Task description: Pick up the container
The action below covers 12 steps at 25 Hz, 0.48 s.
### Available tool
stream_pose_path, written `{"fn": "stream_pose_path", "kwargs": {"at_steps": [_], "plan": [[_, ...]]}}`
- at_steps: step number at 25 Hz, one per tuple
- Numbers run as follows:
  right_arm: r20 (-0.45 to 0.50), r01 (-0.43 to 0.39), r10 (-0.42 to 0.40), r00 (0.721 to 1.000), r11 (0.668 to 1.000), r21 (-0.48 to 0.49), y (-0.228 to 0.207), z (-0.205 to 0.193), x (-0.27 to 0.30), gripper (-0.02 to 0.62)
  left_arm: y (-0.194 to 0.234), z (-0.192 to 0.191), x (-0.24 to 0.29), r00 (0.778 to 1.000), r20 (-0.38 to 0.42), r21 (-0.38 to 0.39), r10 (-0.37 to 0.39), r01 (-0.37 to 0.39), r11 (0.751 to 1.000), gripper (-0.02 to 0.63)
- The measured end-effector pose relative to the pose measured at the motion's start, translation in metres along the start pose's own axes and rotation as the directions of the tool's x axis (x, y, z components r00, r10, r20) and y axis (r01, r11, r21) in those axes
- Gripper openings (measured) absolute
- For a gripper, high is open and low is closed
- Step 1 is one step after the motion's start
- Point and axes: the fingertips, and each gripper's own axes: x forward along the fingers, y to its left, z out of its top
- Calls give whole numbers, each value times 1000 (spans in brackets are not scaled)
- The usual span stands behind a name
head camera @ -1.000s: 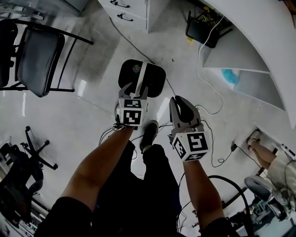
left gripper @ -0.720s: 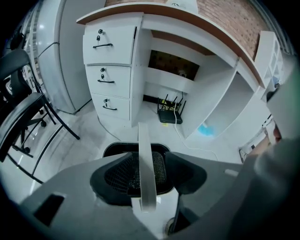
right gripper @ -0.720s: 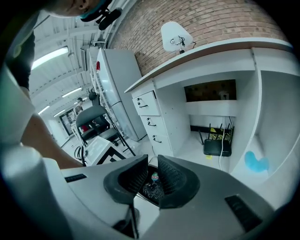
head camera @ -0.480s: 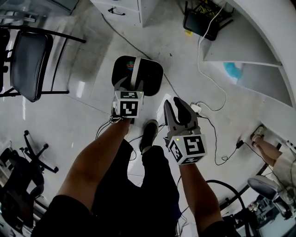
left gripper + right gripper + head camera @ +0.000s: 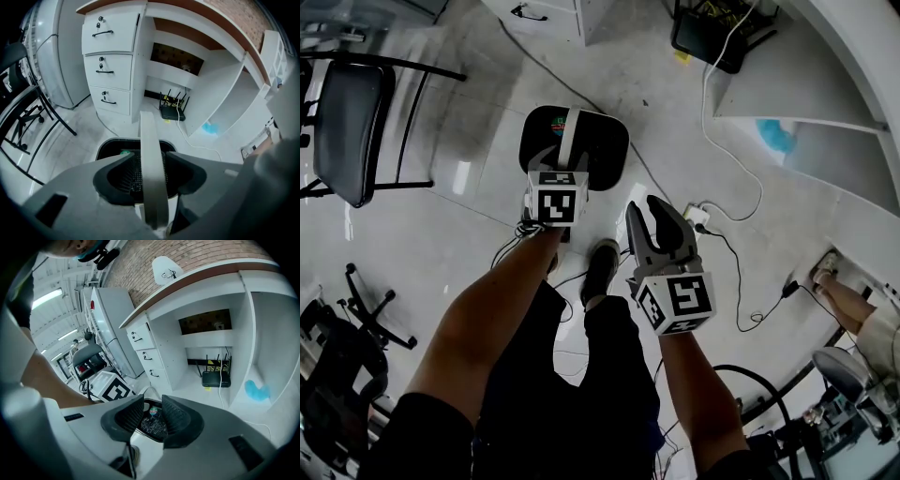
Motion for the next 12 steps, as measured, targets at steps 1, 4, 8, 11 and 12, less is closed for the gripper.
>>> {"fn": "stream_pose_path", "kwargs": {"at_steps": [1, 4, 8, 11, 12], "plan": [[0, 2, -2, 1000, 1000, 7, -1, -2, 0, 81, 0, 0, 0, 1000, 0, -1, 2, -2, 1000, 209], [-11, 4, -4, 1000, 1000, 22, -2, -7, -1, 82, 1, 0, 0, 1000, 1, 16, 18, -18, 1000, 177], [-18, 0, 0, 1000, 1000, 18, 1, -9, -2, 82, 7, -3, 4, 999, 2, 34, 49, -49, 998, 116], [-22, 4, -3, 1000, 1000, 28, -1, -10, -5, 81, 8, 0, 4, 997, 1, 58, 71, -71, 996, 81], [-24, 6, -5, 1000, 1000, 27, -1, -10, -6, 82, 9, 0, 4, 997, -3, 62, 77, -76, 995, 80]]}}
